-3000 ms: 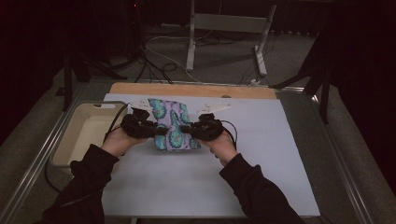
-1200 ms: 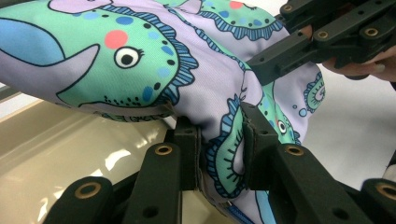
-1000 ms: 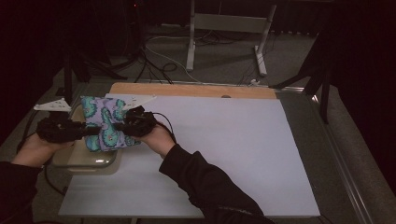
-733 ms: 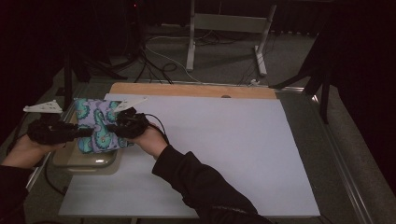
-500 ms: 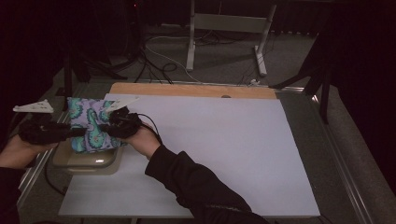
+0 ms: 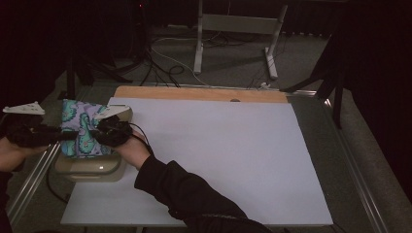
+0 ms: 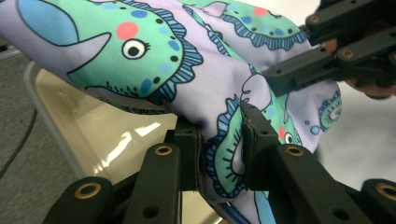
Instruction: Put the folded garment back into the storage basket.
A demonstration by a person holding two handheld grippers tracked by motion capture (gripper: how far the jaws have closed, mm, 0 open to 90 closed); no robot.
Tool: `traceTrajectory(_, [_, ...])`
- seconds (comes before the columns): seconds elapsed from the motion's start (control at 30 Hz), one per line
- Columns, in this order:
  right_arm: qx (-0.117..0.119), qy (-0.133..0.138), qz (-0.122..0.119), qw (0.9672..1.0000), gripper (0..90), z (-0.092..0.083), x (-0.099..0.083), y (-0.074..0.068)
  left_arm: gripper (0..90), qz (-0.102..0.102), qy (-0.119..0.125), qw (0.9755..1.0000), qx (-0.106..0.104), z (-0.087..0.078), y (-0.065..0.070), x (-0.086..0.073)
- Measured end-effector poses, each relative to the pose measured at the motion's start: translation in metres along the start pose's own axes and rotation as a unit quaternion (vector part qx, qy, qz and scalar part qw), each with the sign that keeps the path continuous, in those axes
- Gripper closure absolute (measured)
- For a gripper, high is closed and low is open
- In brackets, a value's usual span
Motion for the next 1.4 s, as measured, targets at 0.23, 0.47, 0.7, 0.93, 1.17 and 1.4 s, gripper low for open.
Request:
traceTrajectory(0.23, [-0.032, 0.008, 0.02, 0.9992, 77.4, 0.014, -0.011, 0.001, 72.3, 0.015, -0.002, 0.9999, 0.005, 0.01, -0.008, -0.004])
traceTrajectory(0.47, [-0.044, -0.003, 0.024, 0.9987, 77.1, 0.021, -0.026, 0.001, 72.3, 0.03, -0.023, 0.9993, -0.002, 0.021, -0.01, -0.013])
traceTrajectory(0.7, [-0.047, -0.016, 0.035, 0.9982, 76.1, 0.024, -0.038, 0.004, 72.2, 0.033, -0.041, 0.9986, -0.007, 0.033, -0.01, -0.018])
traceTrajectory(0.93, [-0.036, -0.024, 0.042, 0.9982, 56.9, 0.022, -0.045, 0.008, 72.2, 0.035, -0.053, 0.9977, -0.024, 0.044, -0.008, -0.024])
traceTrajectory(1.17, [-0.058, 0.005, 0.047, 0.9972, 22.9, 0.001, -0.034, 0.024, 72.1, 0.029, -0.077, 0.9962, -0.029, 0.063, -0.006, -0.03])
traceTrajectory(1.4, [-0.059, 0.035, 0.056, 0.9961, 13.4, -0.016, -0.026, 0.032, 70.2, 0.005, -0.125, 0.9921, -0.003, 0.075, -0.014, -0.039])
Point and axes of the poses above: each handheld gripper's, and its own axes: z roughly forward along the jaws, x roughly out of its top, y roughly to its right, the point moved 8 cm from there along z, roughly forward along the jaws, and after that the axes turned 4 degrees about -z, right-handed, at the moved point
